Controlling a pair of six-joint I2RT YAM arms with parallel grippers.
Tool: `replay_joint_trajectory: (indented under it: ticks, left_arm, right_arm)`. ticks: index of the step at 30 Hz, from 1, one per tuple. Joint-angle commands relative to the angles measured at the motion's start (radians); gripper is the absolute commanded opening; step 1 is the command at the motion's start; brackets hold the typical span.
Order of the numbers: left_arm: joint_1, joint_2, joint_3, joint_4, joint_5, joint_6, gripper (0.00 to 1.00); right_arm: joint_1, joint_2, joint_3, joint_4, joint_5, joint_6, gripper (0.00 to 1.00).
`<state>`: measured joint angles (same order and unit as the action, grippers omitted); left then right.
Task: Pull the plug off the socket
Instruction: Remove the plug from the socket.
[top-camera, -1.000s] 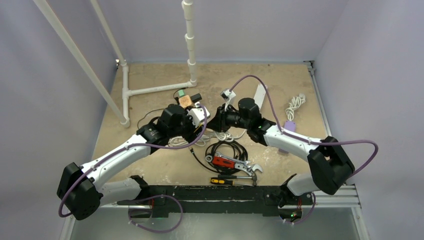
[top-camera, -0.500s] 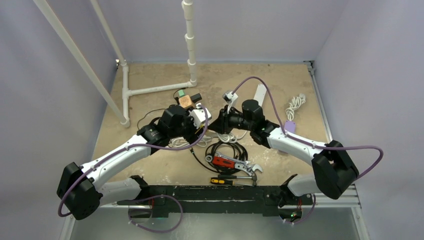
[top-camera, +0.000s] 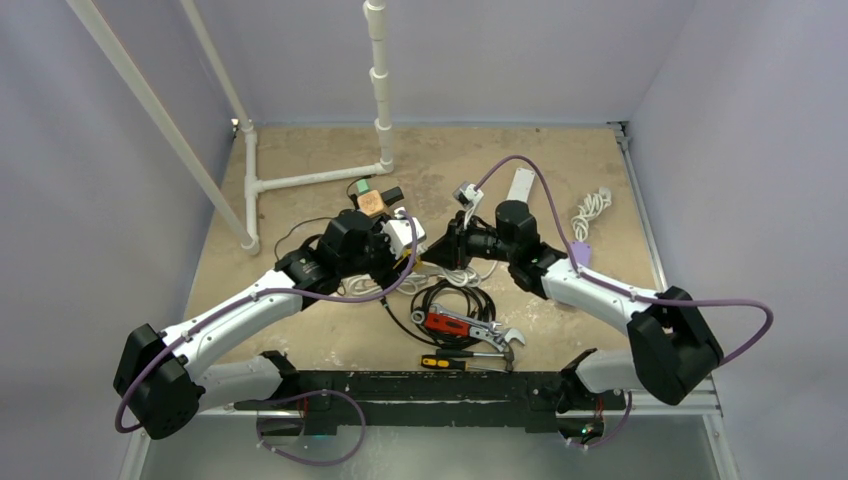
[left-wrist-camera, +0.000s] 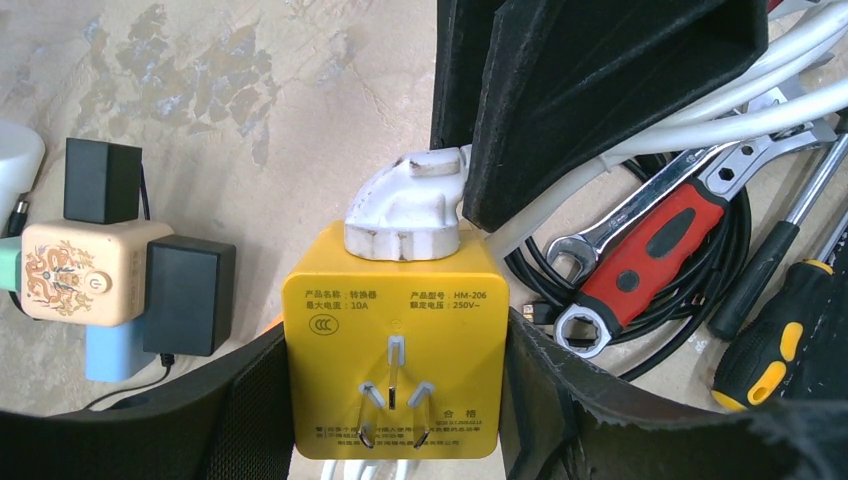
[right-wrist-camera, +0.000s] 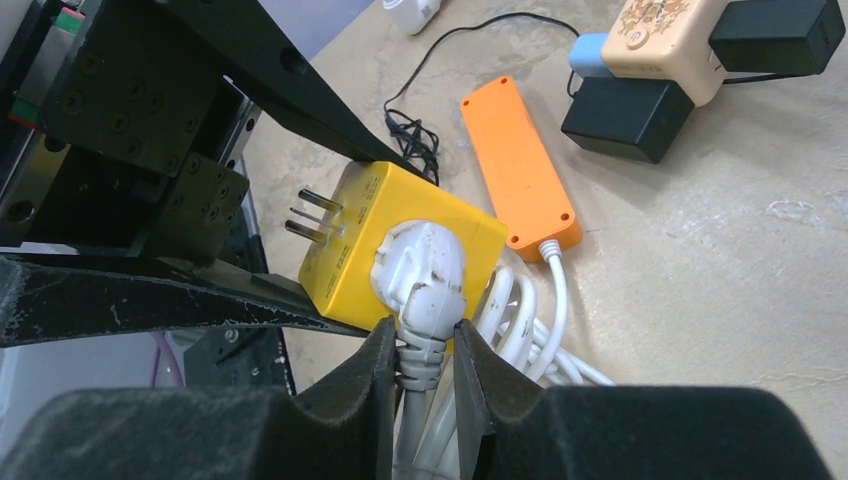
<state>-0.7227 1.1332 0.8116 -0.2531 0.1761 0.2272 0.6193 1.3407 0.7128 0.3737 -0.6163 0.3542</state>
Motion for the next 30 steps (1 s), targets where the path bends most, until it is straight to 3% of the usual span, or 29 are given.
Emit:
replay_joint_trajectory:
  ticks: [1,8,22,28,30]
  left_arm:
    - [0.011,0.004,0.054,0.074,0.001,-0.012,0.0]
    - [0.011,0.045,0.067,0.074,0.043,-0.022,0.0]
    - [0.005,0.037,0.057,0.071,0.006,-0.014,0.0]
    - [-0.006,0.046,0.057,0.066,0.007,-0.009,0.0]
    - [-0.007,0.045,0.056,0.067,0.006,-0.009,0.0]
  right_arm:
    - [0.036,-0.067,0.015,0.053,0.019,0.033,0.0]
    - [0.087,-0.134,0.045,-0.023,0.174,0.056,0.0]
    - [0.126,-0.141,0.058,-0.045,0.245,0.047,0.0]
    - [-0.049,-0.148,-0.013,0.042,-0.012,0.019,0.0]
    - [-0.072,-0.143,-0.024,0.036,-0.031,0.001,0.0]
